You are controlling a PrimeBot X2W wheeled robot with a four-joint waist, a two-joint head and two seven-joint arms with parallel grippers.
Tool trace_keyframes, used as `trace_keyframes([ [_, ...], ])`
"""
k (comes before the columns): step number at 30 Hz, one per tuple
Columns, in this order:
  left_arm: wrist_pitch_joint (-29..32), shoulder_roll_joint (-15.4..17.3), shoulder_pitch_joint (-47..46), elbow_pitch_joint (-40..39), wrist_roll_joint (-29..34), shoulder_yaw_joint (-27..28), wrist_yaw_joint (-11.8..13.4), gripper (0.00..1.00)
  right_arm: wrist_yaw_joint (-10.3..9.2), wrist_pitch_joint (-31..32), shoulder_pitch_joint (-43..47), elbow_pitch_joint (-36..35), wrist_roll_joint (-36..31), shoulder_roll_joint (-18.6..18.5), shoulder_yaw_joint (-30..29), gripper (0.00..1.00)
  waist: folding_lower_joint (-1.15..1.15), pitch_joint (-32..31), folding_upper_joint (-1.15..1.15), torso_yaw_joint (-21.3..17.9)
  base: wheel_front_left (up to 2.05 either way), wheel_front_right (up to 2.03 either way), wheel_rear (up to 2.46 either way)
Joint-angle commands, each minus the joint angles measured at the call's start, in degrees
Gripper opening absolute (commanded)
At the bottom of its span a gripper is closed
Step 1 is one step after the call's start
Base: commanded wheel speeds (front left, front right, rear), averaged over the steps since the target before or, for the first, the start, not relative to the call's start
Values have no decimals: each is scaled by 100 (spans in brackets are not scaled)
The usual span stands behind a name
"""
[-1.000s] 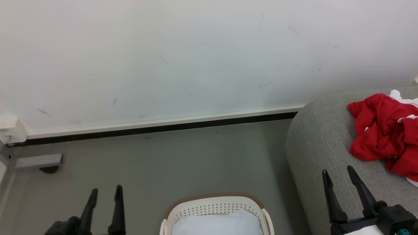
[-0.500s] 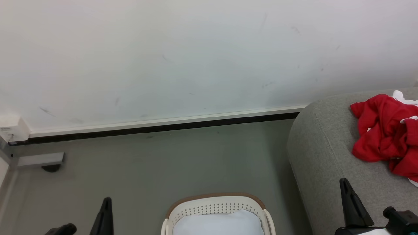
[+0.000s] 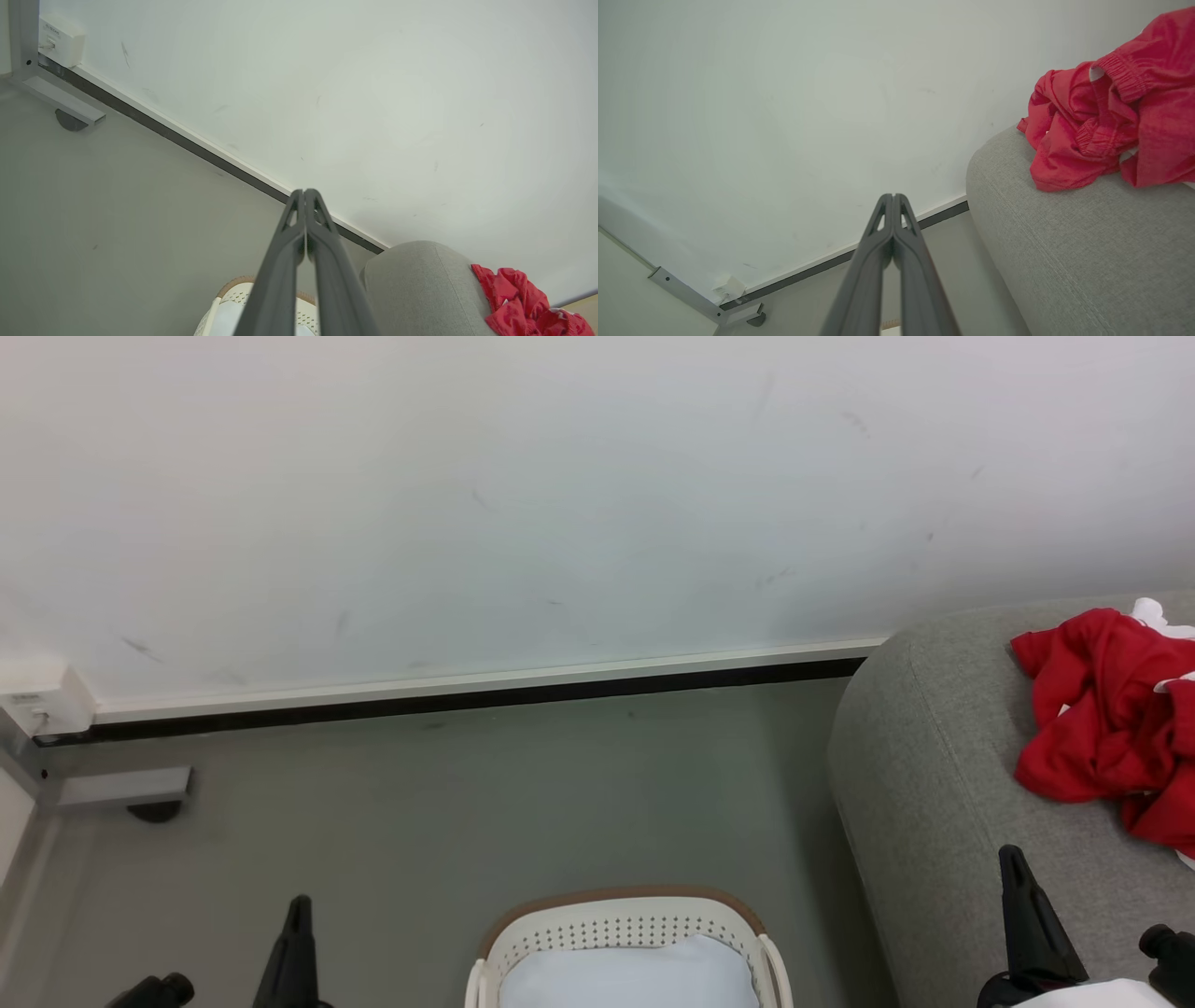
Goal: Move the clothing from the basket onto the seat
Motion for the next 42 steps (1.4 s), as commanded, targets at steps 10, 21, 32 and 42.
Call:
trace_keyframes([
  [10,239,44,-233,-76,-914,73,-41,0,-4,217,-214,-23,950,-35,-142,0,0,5,0,46,0,0,0],
  [21,458,52,-310,-61,-1712,111,-51,0,-5,410,-256,14,1765,-35,-244,0,0,11,0,95,0,0,0],
  [32,650,58,-381,-45,-2424,148,-55,0,-6,585,-299,49,2493,-32,-344,0,0,16,0,145,0,0,0],
  [42,813,63,-437,-31,-2992,181,-64,0,-7,738,-322,78,3080,-28,-423,0,0,21,0,189,0,0,0],
])
